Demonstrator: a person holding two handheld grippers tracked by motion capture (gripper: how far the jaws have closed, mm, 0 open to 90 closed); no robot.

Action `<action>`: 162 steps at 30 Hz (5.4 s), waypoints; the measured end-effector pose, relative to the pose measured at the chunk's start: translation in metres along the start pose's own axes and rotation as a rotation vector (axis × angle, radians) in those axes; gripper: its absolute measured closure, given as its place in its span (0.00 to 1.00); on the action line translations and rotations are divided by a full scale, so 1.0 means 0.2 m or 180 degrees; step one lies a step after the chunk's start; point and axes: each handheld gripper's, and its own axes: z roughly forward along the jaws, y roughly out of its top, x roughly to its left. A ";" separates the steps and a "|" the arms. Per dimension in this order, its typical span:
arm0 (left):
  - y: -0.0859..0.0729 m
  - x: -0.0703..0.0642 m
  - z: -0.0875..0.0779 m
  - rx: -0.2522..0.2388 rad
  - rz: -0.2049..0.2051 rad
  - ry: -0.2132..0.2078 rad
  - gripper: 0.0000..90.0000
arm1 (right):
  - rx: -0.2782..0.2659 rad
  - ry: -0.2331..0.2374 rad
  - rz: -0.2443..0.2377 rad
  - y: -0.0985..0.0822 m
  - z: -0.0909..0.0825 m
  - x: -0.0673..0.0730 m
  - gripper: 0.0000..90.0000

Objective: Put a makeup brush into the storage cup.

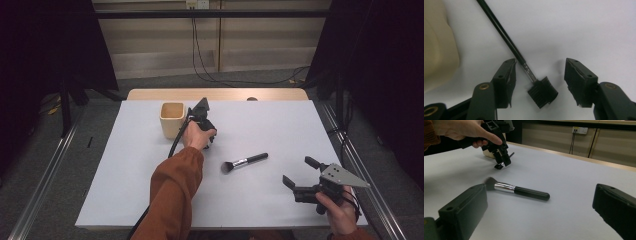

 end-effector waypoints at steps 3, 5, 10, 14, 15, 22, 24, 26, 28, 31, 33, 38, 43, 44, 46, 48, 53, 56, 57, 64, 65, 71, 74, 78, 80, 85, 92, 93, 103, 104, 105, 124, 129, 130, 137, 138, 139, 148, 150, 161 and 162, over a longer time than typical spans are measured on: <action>0.00 -0.01 0.00 -0.0007 -0.0048 0.0090 0.54 | 0.0000 0.0002 0.0001 0.00 0.00 0.00 0.00; 0.00 -0.01 0.00 -0.0016 -0.0073 0.0131 0.60 | 0.0002 0.0004 -0.0003 0.00 0.00 0.00 0.00; 0.00 -0.01 0.00 -0.0012 -0.0121 0.0239 0.67 | 0.0000 0.0006 -0.0002 0.00 0.00 0.00 0.00; 0.01 -0.01 0.00 -0.0014 -0.0161 0.0267 0.70 | 0.0000 0.0016 0.0000 0.00 0.00 0.00 0.00; 0.01 -0.01 0.00 -0.0014 -0.0161 0.0267 0.71 | 0.0000 0.0016 0.0000 0.00 0.00 0.00 0.00; 0.01 0.00 0.00 0.0029 -0.0146 0.0336 0.84 | 0.0000 0.0015 -0.0003 0.00 0.00 0.00 0.00; 0.01 0.00 0.00 0.0043 -0.0133 0.0331 0.85 | 0.0001 0.0013 -0.0001 0.00 0.00 0.00 0.00; 0.01 0.00 0.00 0.0073 -0.0098 0.0347 0.88 | 0.0001 0.0010 0.0003 0.00 0.00 0.00 0.00; 0.01 0.00 0.00 0.0086 -0.0085 0.0342 0.92 | 0.0000 0.0012 -0.0001 0.00 0.00 0.00 0.00; 0.01 0.01 0.00 0.0115 -0.0035 0.0306 0.95 | 0.0004 0.0008 -0.0003 0.00 -0.01 0.00 0.00; 0.01 0.01 0.00 0.0135 0.0012 0.0321 0.95 | 0.0005 0.0009 0.0000 0.00 -0.01 0.00 0.00; 0.00 0.01 -0.01 0.0121 0.0110 0.0304 0.95 | 0.0009 0.0009 0.0000 0.00 -0.01 0.00 0.00; -0.01 0.02 -0.01 0.0054 0.0174 0.0245 0.95 | 0.0012 0.0001 0.0001 0.00 -0.01 0.00 0.00; -0.01 0.02 -0.01 0.0054 0.0174 0.0245 0.95 | 0.0012 0.0001 0.0001 0.00 -0.01 0.00 0.00; -0.02 0.02 -0.02 0.0041 0.0208 0.0145 0.95 | 0.0014 0.0003 0.0001 0.00 -0.01 0.00 0.00; -0.02 0.02 -0.02 0.0035 0.0221 0.0128 0.95 | 0.0013 0.0003 0.0000 0.00 -0.01 0.00 0.00; -0.02 0.02 -0.06 -0.0126 0.0247 0.0016 0.95 | 0.0017 -0.0005 0.0005 0.00 0.00 0.00 0.00; -0.03 0.02 -0.08 -0.0202 0.0302 -0.0022 0.95 | 0.0015 -0.0007 0.0006 0.00 0.00 0.00 0.00; -0.03 0.02 -0.09 -0.0222 0.0327 -0.0042 0.95 | 0.0017 -0.0009 0.0008 0.00 0.00 0.00 0.00; -0.06 0.05 -0.16 -0.0483 0.0452 -0.0225 0.95 | 0.0020 -0.0019 0.0009 0.00 0.00 0.00 0.00; -0.07 0.05 -0.17 -0.0530 0.0490 -0.0250 0.95 | 0.0018 -0.0021 0.0009 0.00 0.00 0.00 0.00; -0.10 0.10 -0.20 -0.0631 0.0531 -0.0365 0.95 | 0.0027 -0.0026 0.0016 0.00 0.00 0.00 0.00; -0.12 0.12 -0.22 -0.0740 0.0548 -0.0416 0.95 | 0.0029 -0.0022 0.0007 0.00 0.00 0.00 0.00; -0.14 0.13 -0.26 -0.1008 0.0777 -0.0522 0.95 | 0.0031 -0.0028 0.0014 0.00 0.00 0.00 0.00; -0.15 0.13 -0.27 -0.1065 0.0802 -0.0507 0.95 | 0.0030 -0.0028 0.0010 -0.01 0.00 0.00 0.00; -0.19 0.15 -0.32 -0.1384 0.0970 -0.0600 0.95 | 0.0032 -0.0028 0.0008 0.00 0.00 0.00 0.00; -0.23 0.20 -0.34 -0.1589 0.1020 -0.0724 0.95 | 0.0034 -0.0034 0.0008 -0.01 0.01 0.00 0.00; -0.24 0.21 -0.34 -0.1614 0.1021 -0.0732 0.95 | 0.0034 -0.0034 0.0008 -0.01 0.01 0.00 0.00; -0.32 0.28 -0.36 -0.1970 0.1043 -0.0811 0.95 | 0.0037 -0.0030 0.0010 0.00 0.01 0.00 0.00; -0.33 0.29 -0.37 -0.2002 0.1053 -0.0831 0.95 | 0.0042 -0.0033 0.0005 0.00 0.01 0.00 0.00; -0.34 0.30 -0.37 -0.2034 0.1078 -0.0814 0.95 | 0.0042 -0.0033 0.0005 0.00 0.01 0.00 0.00; -0.52 0.45 -0.48 -0.2317 0.1233 -0.1198 0.95 | 0.0033 -0.0039 0.0008 0.00 0.01 0.00 0.00; -0.57 0.47 -0.51 -0.2337 0.1271 -0.1261 0.95 | 0.0032 -0.0054 0.0006 0.00 0.01 0.00 0.00; -0.58 0.47 -0.51 -0.2328 0.1287 -0.1268 0.95 | 0.0027 -0.0055 0.0002 0.00 0.01 0.00 0.00; -0.68 0.51 -0.50 -0.2417 0.1255 -0.1334 0.95 | 0.0027 -0.0043 -0.0006 0.00 0.01 0.00 0.00; -0.69 0.51 -0.49 -0.2423 0.1255 -0.1342 0.95 | 0.0029 -0.0048 -0.0004 0.00 0.02 0.00 0.00; -0.70 0.51 -0.49 -0.2424 0.1273 -0.1341 0.95 | 0.0029 -0.0048 -0.0004 0.00 0.02 0.00 0.00; -0.79 0.48 -0.52 -0.2416 0.1428 -0.1420 0.95 | 0.0028 -0.0032 -0.0014 0.00 0.02 0.00 0.00; -0.82 0.48 -0.53 -0.2412 0.1453 -0.1420 0.95 | 0.0025 -0.0030 -0.0019 0.00 0.02 0.00 0.00; -0.92 0.46 -0.54 -0.2367 0.1630 -0.1479 0.95 | 0.0042 -0.0005 -0.0038 0.00 0.04 0.01 0.00; -0.93 0.46 -0.54 -0.2350 0.1648 -0.1491 0.95 | 0.0036 -0.0002 -0.0038 0.00 0.04 0.01 0.00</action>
